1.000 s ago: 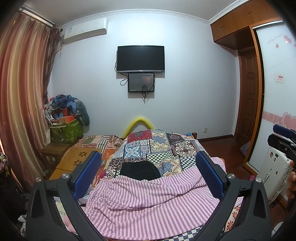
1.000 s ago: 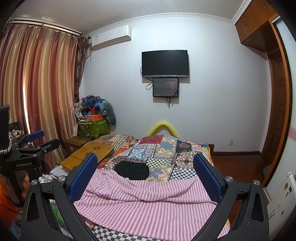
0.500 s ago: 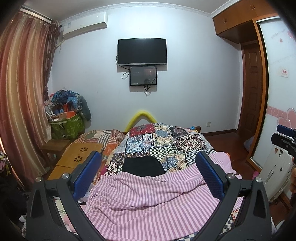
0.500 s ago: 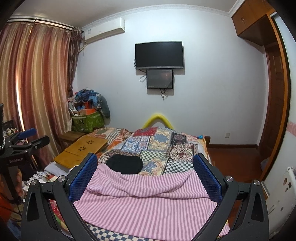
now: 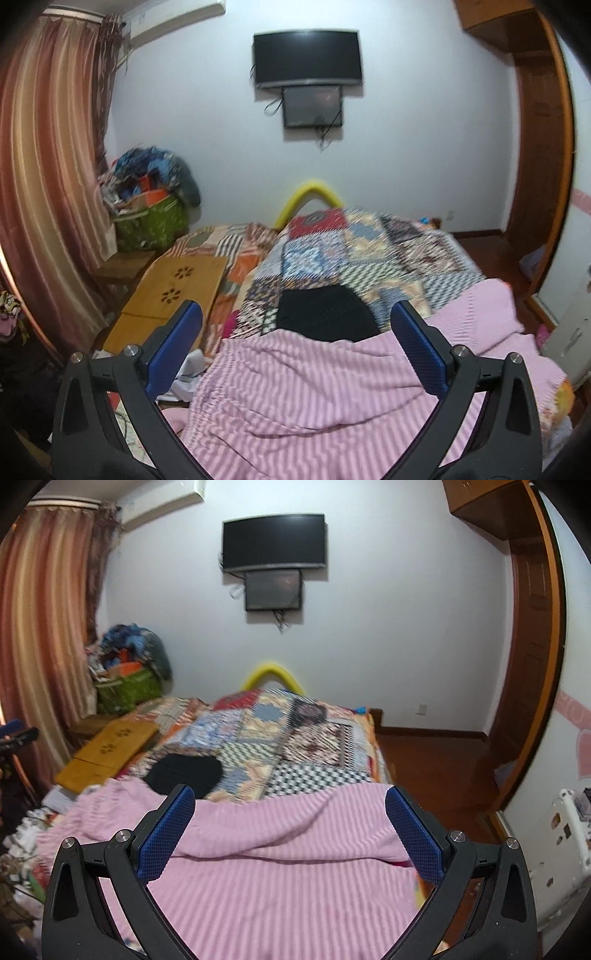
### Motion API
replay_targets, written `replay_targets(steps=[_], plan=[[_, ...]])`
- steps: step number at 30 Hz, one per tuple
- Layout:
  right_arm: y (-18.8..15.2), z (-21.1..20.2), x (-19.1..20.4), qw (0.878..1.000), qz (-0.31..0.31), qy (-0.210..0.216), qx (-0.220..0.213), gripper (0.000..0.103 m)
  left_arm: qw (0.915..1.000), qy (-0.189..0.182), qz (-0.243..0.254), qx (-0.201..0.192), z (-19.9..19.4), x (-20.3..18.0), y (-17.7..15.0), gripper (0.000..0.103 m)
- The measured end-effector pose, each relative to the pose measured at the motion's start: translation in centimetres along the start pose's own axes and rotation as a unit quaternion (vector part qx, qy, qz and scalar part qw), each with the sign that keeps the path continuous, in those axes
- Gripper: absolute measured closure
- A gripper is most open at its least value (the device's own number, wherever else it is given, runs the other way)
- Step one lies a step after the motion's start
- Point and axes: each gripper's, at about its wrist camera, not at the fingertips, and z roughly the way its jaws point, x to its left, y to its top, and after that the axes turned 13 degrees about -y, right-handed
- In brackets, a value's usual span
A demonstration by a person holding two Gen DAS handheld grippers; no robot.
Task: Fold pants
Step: 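Grasp the pink striped cloth edge with the left gripper while the right gripper grasps another edge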
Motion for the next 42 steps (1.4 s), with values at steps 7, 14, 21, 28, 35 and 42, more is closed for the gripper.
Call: replay_targets(steps=[7, 14, 21, 28, 35, 42], plan=[[0.0, 6.0, -2.5, 0.998, 0.0, -0.037, 0.043, 0.0, 0.9983, 0.022, -0.015, 0.051, 8.1, 5.4, 0.0, 0.0], [-0.6, 13.0, -5.3, 0.993, 0.008, -0.071, 0.091, 0.0, 0.9885, 0.034, -0.064, 0.132, 17.5, 12.0, -1.7, 0.0], [-1.9, 19.9, -8.2, 0.986, 0.008, -0.108, 0.128, 0.0, 0.9721, 0.071, -0.097, 0.202, 25.2, 17.4, -5.7, 0.0], [-4.2, 28.3, -10.2, 0.974, 0.027, -0.105, 0.196, 0.001, 0.9523, 0.066, -0.145, 0.26, 30.2, 20.3, -9.3, 0.015], [-4.6, 33.9, -11.2, 0.969, 0.04, -0.089, 0.227, 0.003, 0.9327, 0.078, -0.184, 0.3, 32.3, 22.3, -12.1, 0.021], [-5.3, 38.1, -11.4, 0.962, 0.032, -0.088, 0.257, 0.019, 0.9098, 0.072, -0.236, 0.334, 33.7, 24.0, -14.5, 0.04]])
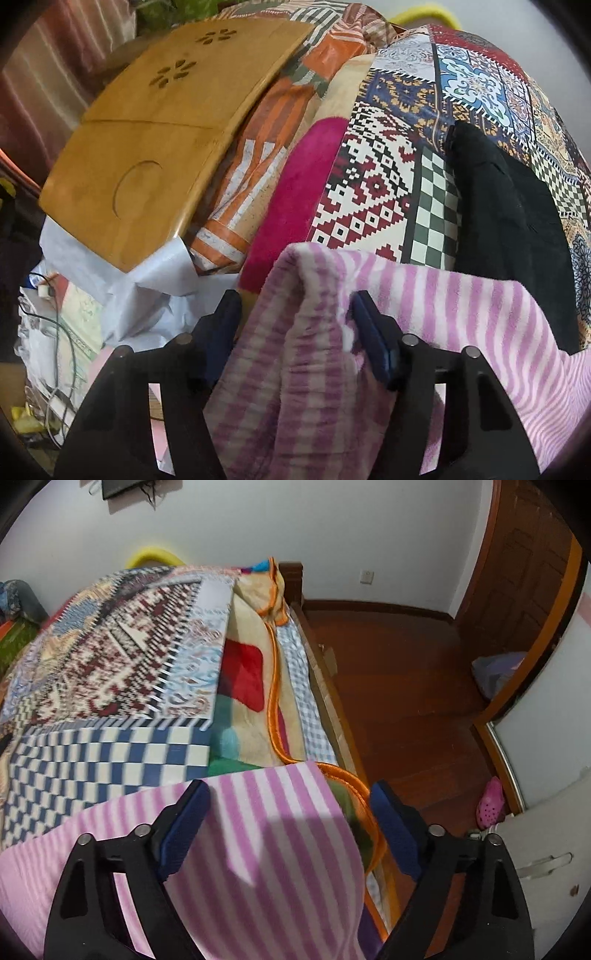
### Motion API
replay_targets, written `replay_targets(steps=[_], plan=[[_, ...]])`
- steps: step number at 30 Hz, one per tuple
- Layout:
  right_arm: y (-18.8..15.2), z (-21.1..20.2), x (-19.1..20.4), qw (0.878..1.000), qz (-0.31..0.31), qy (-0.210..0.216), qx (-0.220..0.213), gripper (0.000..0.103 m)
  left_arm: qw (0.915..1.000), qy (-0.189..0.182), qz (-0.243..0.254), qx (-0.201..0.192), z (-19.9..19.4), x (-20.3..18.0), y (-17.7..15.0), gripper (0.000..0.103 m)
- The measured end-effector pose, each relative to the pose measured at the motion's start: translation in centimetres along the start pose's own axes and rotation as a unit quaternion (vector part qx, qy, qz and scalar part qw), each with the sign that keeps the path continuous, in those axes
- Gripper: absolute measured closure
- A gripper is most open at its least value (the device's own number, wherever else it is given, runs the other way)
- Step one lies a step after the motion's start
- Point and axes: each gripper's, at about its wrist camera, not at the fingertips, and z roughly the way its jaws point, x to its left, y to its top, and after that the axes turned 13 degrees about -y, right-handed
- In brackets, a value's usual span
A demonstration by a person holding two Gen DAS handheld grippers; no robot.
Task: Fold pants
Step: 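Grasp the pink striped cloth edge with the left gripper while the right gripper grasps another edge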
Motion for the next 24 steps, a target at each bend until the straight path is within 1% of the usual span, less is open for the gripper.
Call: replay_targets(steps=[3, 4, 6, 7, 8, 9, 10, 11, 12, 14, 17, 18, 19, 20, 22, 24], plan=[[0.1, 0.9, -0.2, 1.0, 0.013, 0.014, 0.004, 0.019, 1.0, 0.002, 0.003, -0.002, 0.1, -0.2, 0.1, 0.043], [0.1, 1.0, -0.4, 1.0, 0.021, 0.022, 0.004, 0.021, 1.0, 0.004, 0.004, -0.002, 0.2, -0.2, 0.0, 0.044], [-0.1, 1.2, -0.7, 0.998, 0.038, 0.051, 0.008, 0.034, 0.9999, 0.007, 0.004, -0.005, 0.0, -0.2, 0.0, 0.048], [-0.2, 1.4, -1.0, 0.996, 0.048, 0.072, 0.014, 0.044, 0.9999, 0.009, 0.004, -0.008, -0.1, -0.2, 0.0, 0.05], [-0.3, 1.4, -0.9, 0.995, 0.055, 0.081, 0.017, 0.049, 0.9999, 0.009, 0.002, -0.011, -0.3, -0.1, -0.1, 0.053], [-0.4, 1.4, -0.9, 0.994, 0.059, 0.087, 0.017, 0.051, 0.9999, 0.009, 0.001, -0.014, -0.3, -0.1, 0.0, 0.054], [-0.5, 1.2, -0.9, 0.994, 0.06, 0.088, 0.014, 0.056, 0.9998, 0.008, -0.001, -0.016, -0.4, 0.1, -0.1, 0.057], [-0.6, 1.1, -0.8, 0.994, 0.058, 0.087, 0.011, 0.065, 0.9998, 0.007, -0.003, -0.019, -0.7, 0.2, -0.2, 0.06], [-0.7, 0.9, -0.8, 0.995, 0.056, 0.086, 0.009, 0.07, 0.9997, 0.007, -0.003, -0.021, -0.7, 0.1, -0.1, 0.061], [-0.9, 0.3, -0.8, 0.995, 0.05, 0.081, 0.003, 0.09, 0.9996, 0.007, 0.001, -0.029, -1.2, 0.0, -0.3, 0.069], [-0.8, -0.7, -0.7, 0.997, 0.037, 0.066, -0.012, 0.092, 0.999, 0.008, 0.017, -0.041, -2.1, -0.6, -0.7, 0.076], [-0.8, -1.2, -0.8, 0.998, 0.033, 0.059, -0.02, 0.092, 0.9986, 0.012, 0.023, -0.046, -2.4, -0.8, -0.8, 0.081], [-0.7, -1.7, -0.9, 0.998, 0.031, 0.053, -0.028, 0.092, 0.9981, 0.02, 0.026, -0.053, -2.8, -1.0, -0.9, 0.088], [-0.5, -2.1, -1.0, 0.998, 0.033, 0.051, -0.035, 0.092, 0.9975, 0.023, 0.028, -0.061, -3.5, -1.1, -0.9, 0.089], [0.3, -2.9, -1.6, 0.996, 0.045, 0.051, -0.053, 0.092, 0.9963, 0.017, 0.026, -0.079, -4.9, -1.2, -0.5, 0.09], [0.9, -3.9, -2.0, 0.995, 0.052, 0.046, -0.068, 0.093, 0.9949, 0.021, 0.028, -0.094, -6.2, -1.4, 0.4, 0.091]])
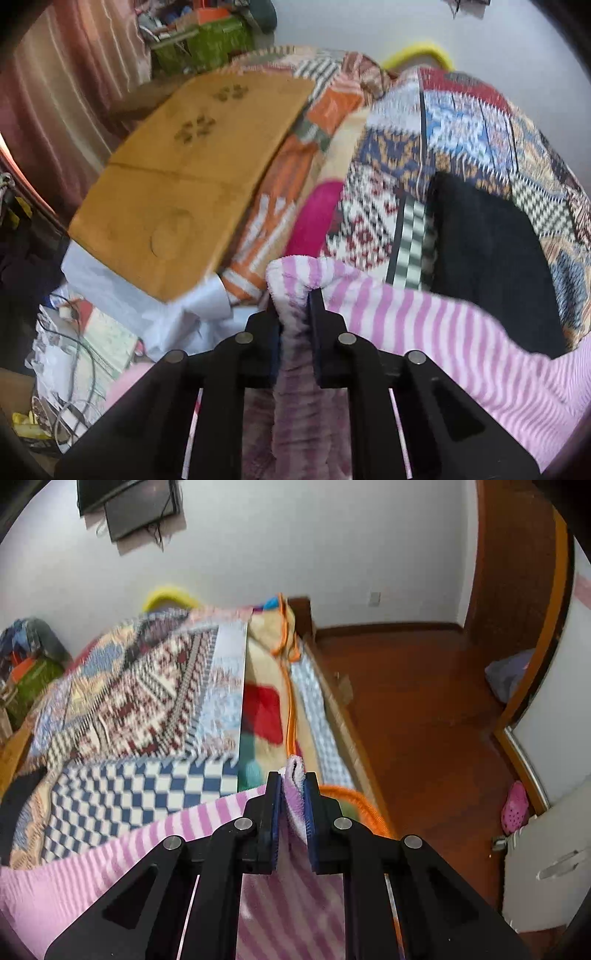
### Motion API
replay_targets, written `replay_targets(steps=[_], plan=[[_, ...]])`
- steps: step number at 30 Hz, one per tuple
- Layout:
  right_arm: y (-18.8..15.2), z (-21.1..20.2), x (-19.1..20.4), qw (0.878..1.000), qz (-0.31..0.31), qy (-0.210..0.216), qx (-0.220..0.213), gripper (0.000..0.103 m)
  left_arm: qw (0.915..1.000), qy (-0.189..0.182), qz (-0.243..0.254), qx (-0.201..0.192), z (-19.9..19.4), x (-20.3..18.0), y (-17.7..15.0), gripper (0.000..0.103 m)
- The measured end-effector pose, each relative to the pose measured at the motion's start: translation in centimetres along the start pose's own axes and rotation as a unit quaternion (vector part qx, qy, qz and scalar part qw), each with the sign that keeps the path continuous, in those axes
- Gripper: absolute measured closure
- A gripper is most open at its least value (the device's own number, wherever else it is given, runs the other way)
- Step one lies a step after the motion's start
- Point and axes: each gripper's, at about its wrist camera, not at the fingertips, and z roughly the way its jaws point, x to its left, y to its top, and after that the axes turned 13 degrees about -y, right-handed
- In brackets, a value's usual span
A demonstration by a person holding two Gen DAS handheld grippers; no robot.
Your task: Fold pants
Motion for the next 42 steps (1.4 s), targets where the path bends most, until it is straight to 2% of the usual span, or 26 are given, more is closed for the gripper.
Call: replay_targets(steps=[10, 16, 27, 34, 42], plan=[[5.1, -3.5, -1.3, 0.996, 0.036, -0.051, -0.069, 0.093, 0.9987, 0.018, 0.011, -0.047, -2.7, -1.4, 5.4, 0.093], [5.9, -7.0, -2.3, 0.992, 0.046, -0.033, -0.112, 0.093, 0.9967, -0.002, 0.007, -0.081, -5.6, -2.0, 6.6, 0.093], [1.7, -13.5, -4.6, 0.991, 0.058, 0.018, -0.117, 0.094, 0.995, -0.046, 0.037, -0.08, -11.6, -1.7, 1.3, 0.094], [-2.7, -18.0, -6.9, 0.99, 0.076, 0.029, -0.113, 0.094, 0.9944, -0.066, 0.036, -0.075, -14.4, 0.0, -3.2, 0.094], [-8.4, -21.6, -7.7, 0.993, 0.071, 0.027, -0.094, 0.094, 0.992, -0.094, 0.024, -0.081, -17.3, 3.2, -8.3, 0.094]])
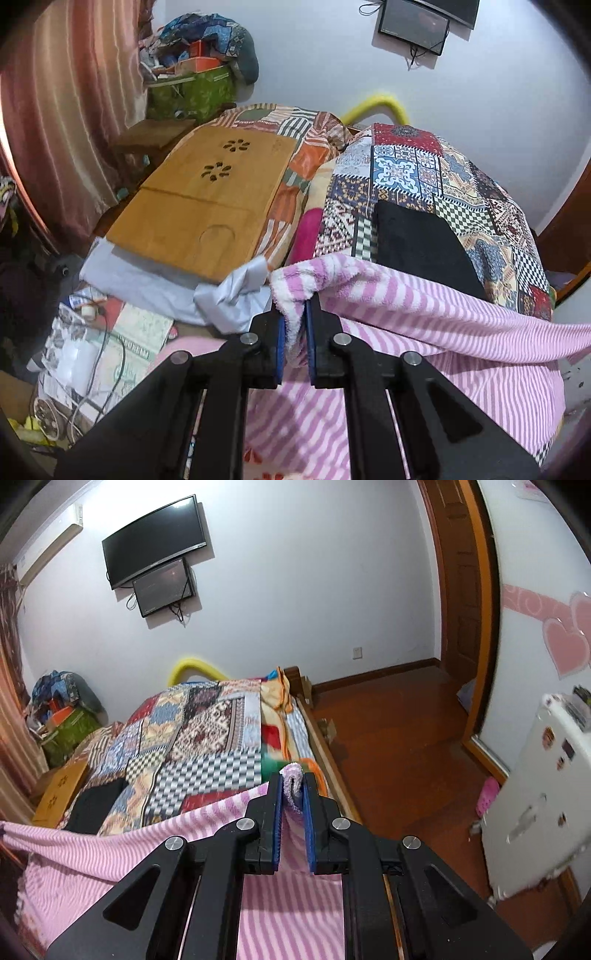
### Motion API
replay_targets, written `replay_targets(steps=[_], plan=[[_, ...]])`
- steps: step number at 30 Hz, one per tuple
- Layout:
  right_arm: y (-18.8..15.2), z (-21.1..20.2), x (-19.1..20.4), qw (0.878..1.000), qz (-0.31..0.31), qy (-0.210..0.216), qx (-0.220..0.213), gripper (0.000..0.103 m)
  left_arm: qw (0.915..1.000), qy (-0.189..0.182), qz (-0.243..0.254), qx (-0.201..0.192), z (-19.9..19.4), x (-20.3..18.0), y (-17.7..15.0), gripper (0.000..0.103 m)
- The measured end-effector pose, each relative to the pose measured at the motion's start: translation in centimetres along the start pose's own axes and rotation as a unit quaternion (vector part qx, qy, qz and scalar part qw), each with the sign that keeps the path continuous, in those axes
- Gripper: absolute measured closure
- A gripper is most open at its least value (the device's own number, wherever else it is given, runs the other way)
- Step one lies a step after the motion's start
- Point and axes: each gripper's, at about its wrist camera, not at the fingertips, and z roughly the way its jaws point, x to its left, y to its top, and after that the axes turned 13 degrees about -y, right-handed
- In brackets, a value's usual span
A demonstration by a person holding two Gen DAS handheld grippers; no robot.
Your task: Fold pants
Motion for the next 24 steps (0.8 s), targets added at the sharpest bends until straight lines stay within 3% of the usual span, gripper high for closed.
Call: replay_targets(steps=[11, 19, 21, 23, 24], plan=[[-6.2, -1.8, -2.7, 0.998, 0.051, -0.01, 0.035, 0.094, 0.9973, -0.033, -0.052, 0.041, 0.5, 3.6, -7.2, 0.094], [-9.3, -1.2, -4.2, 0.996, 0.052, -0.033, 0.06, 0.097, 0.9953, -0.012, -0.059, 0.076, 2.4, 4.0, -10.3, 0.092], [-10.1, -0.9, -4.5, 0.996, 0.053, -0.036, 0.067, 0.097, 0.9953, -0.007, -0.063, 0.073, 2.1, 3.9, -10.5, 0.087], [-10.9, -0.6, -5.0, 0.995, 0.057, -0.036, 0.076, 0.097, 0.9954, 0.006, -0.06, 0.074, 1.6, 3.6, -10.4, 0.071], [-11.3, -0.4, -5.2, 0.994, 0.058, -0.037, 0.08, 0.097, 0.9957, 0.016, -0.054, 0.074, 1.3, 3.4, -10.4, 0.069]])
